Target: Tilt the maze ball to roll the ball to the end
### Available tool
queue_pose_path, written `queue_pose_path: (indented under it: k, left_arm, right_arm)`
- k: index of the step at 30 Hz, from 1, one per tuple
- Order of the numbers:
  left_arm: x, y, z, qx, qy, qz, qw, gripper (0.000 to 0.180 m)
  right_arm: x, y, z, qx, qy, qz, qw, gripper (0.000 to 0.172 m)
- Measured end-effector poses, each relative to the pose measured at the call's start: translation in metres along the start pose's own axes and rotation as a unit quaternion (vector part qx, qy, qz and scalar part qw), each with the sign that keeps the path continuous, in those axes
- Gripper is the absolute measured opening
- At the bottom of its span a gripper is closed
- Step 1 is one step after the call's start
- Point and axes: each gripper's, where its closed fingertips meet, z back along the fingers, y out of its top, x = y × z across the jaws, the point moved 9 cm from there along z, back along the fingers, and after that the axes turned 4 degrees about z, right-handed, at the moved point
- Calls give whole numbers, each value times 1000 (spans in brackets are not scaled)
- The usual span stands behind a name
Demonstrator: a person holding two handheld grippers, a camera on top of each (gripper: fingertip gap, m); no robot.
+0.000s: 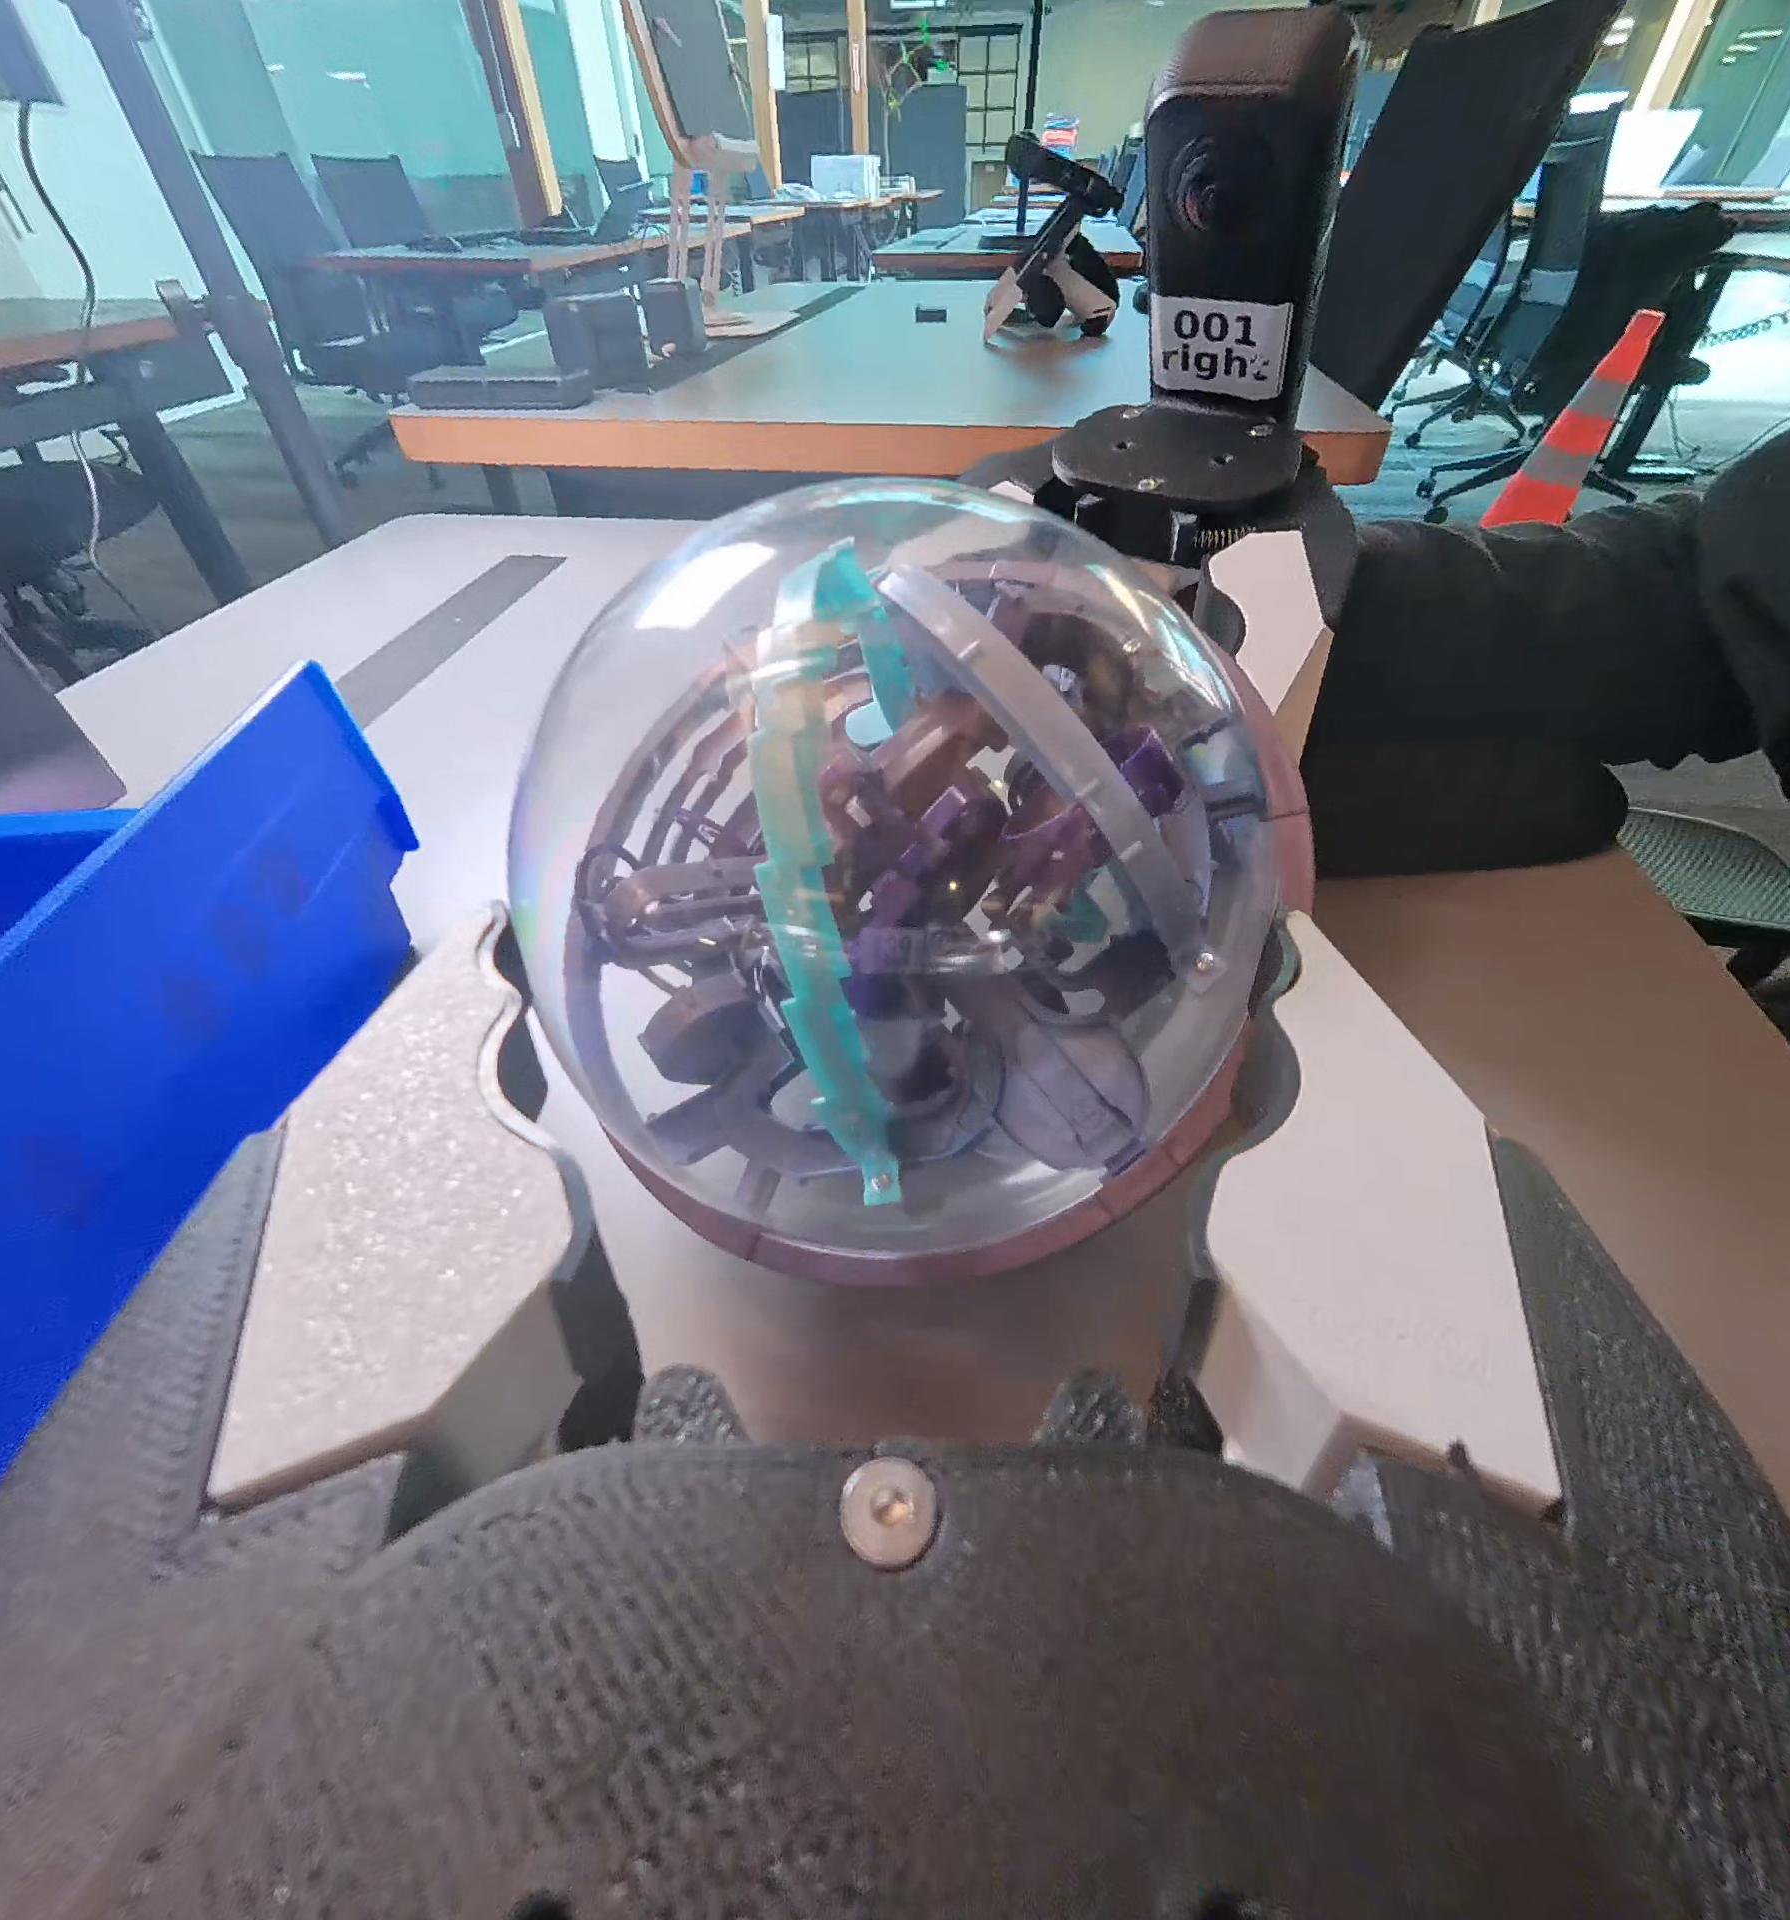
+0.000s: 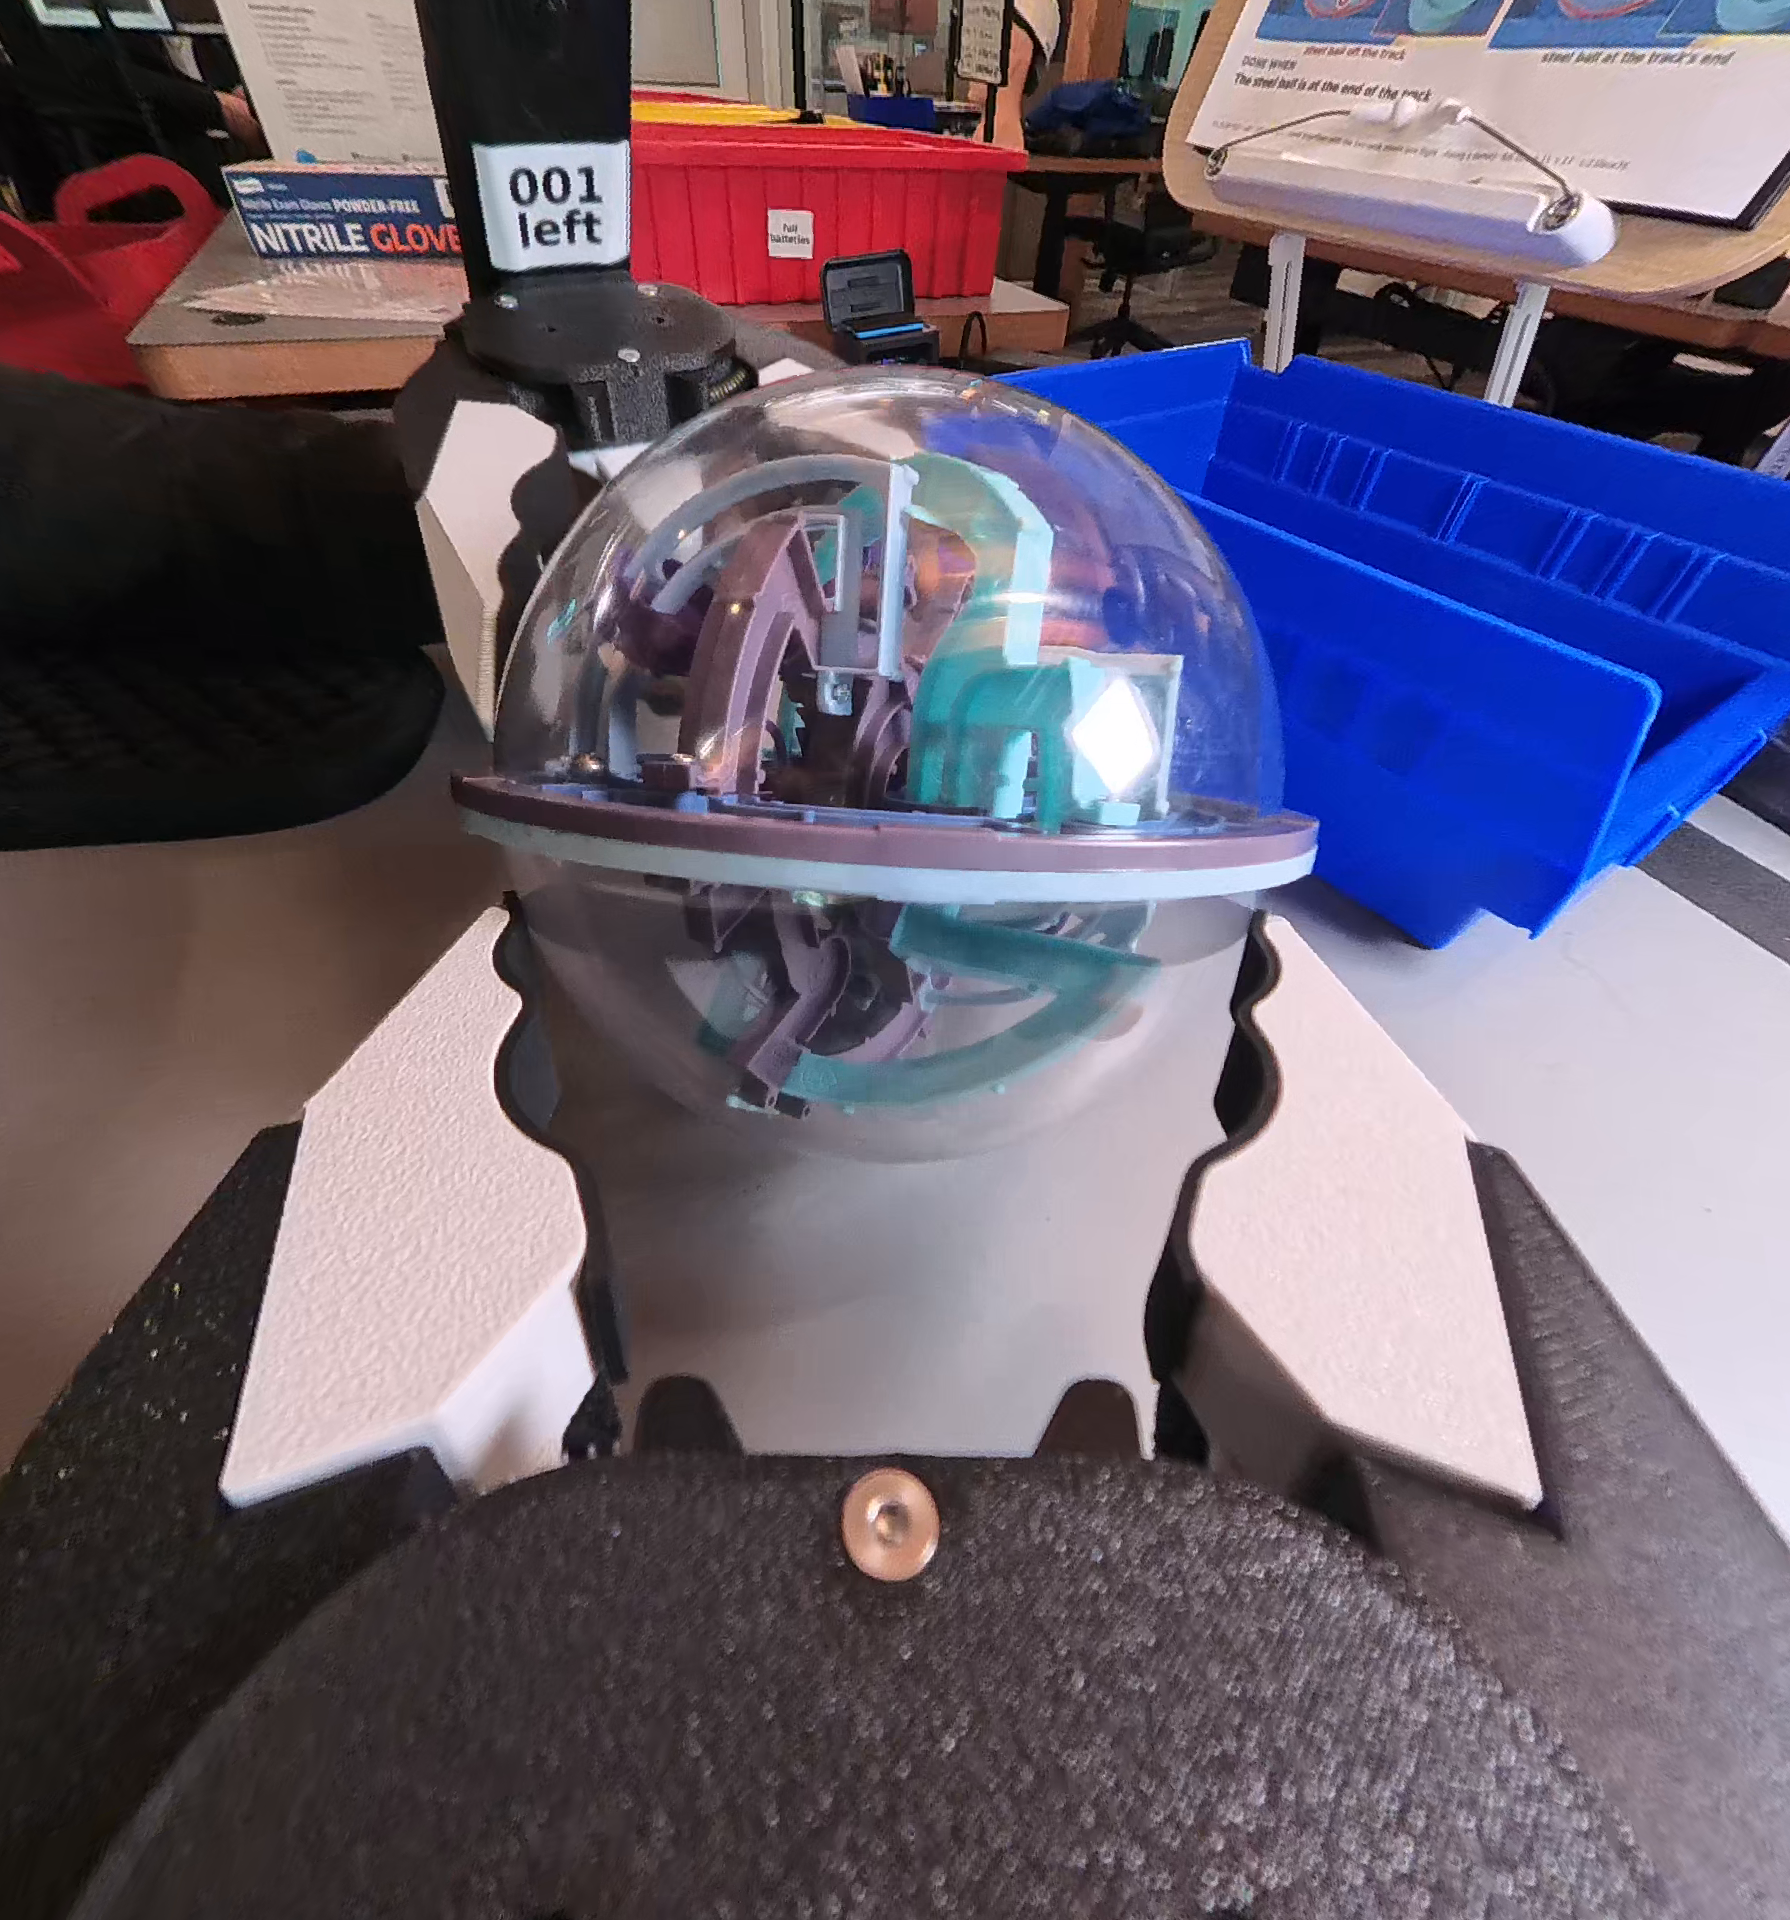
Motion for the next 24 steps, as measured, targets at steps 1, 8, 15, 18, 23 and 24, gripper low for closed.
queue_pose_path:
  k: [1, 8, 15, 18, 23, 24]
  left_arm:
    - [0, 0, 0, 0, 2, 2, 1000, 134]
    - [4, -3, 4, 0, 31, 24, 999, 134]
    - [24, -8, 3, -49, 41, 82, 995, 134]
    - [29, -10, 10, -87, -14, 81, 993, 135]
    - [12, 11, 27, -76, -57, 34, 995, 133]
    - [10, 17, 26, -72, -63, 15, 995, 136]
  right_arm:
    - [0, 0, 0, 1, -1, -2, 1000, 129]
    - [-5, -5, -2, -20, -22, -8, 1000, 132]
    - [-19, -2, -10, -35, -16, 8, 999, 146]
    - [-18, -1, -3, -27, 16, 25, 999, 146]
    - [-14, 2, -1, -32, 59, 42, 997, 145]
    - [-13, 3, -2, -36, 68, 48, 996, 144]
